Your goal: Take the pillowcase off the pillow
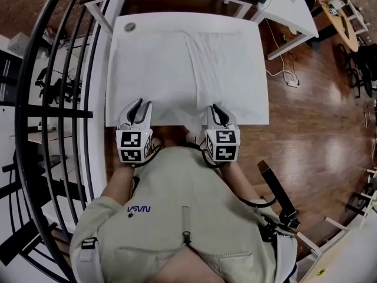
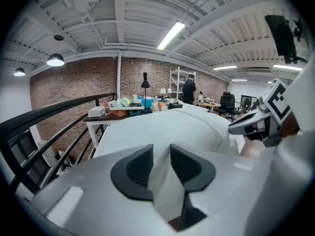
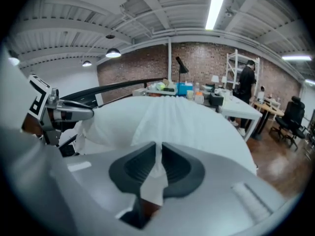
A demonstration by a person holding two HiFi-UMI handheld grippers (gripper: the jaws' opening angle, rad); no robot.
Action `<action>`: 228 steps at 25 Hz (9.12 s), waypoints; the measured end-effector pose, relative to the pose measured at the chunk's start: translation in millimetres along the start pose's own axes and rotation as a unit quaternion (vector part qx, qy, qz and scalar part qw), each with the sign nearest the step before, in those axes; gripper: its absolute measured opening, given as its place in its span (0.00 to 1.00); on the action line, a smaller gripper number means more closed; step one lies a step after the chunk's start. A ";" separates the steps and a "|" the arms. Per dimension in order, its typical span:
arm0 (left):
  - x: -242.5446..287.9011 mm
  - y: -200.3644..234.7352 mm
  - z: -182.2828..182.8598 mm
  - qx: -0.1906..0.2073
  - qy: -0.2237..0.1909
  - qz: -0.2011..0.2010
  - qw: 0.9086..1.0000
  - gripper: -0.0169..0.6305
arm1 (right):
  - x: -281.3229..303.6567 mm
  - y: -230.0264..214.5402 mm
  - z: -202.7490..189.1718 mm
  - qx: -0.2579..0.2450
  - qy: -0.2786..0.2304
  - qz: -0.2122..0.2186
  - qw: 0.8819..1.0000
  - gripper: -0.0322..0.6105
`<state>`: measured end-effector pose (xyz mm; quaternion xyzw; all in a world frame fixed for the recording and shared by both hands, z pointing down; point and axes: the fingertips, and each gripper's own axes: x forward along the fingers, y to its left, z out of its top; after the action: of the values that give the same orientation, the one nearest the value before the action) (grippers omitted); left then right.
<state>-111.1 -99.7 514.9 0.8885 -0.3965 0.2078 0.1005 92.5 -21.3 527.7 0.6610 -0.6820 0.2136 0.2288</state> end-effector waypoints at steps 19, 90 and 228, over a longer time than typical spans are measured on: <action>98.4 -21.0 76.9 0.057 0.032 0.008 0.998 0.55 | 55.9 -42.8 118.7 -0.071 -0.076 0.071 0.992 0.26; 216.7 -25.2 63.8 0.115 0.211 -0.169 0.956 0.07 | 199.1 -49.7 213.0 -0.203 0.020 0.164 0.965 0.24; 76.1 -112.1 86.1 0.083 -0.012 -0.076 0.994 0.23 | 2.3 -128.7 41.6 0.011 -0.106 0.024 0.994 0.17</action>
<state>43.1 -105.1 470.6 0.9237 -0.3106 0.2210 0.0372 219.9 -52.3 494.1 0.6658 -0.7156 0.1555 0.1425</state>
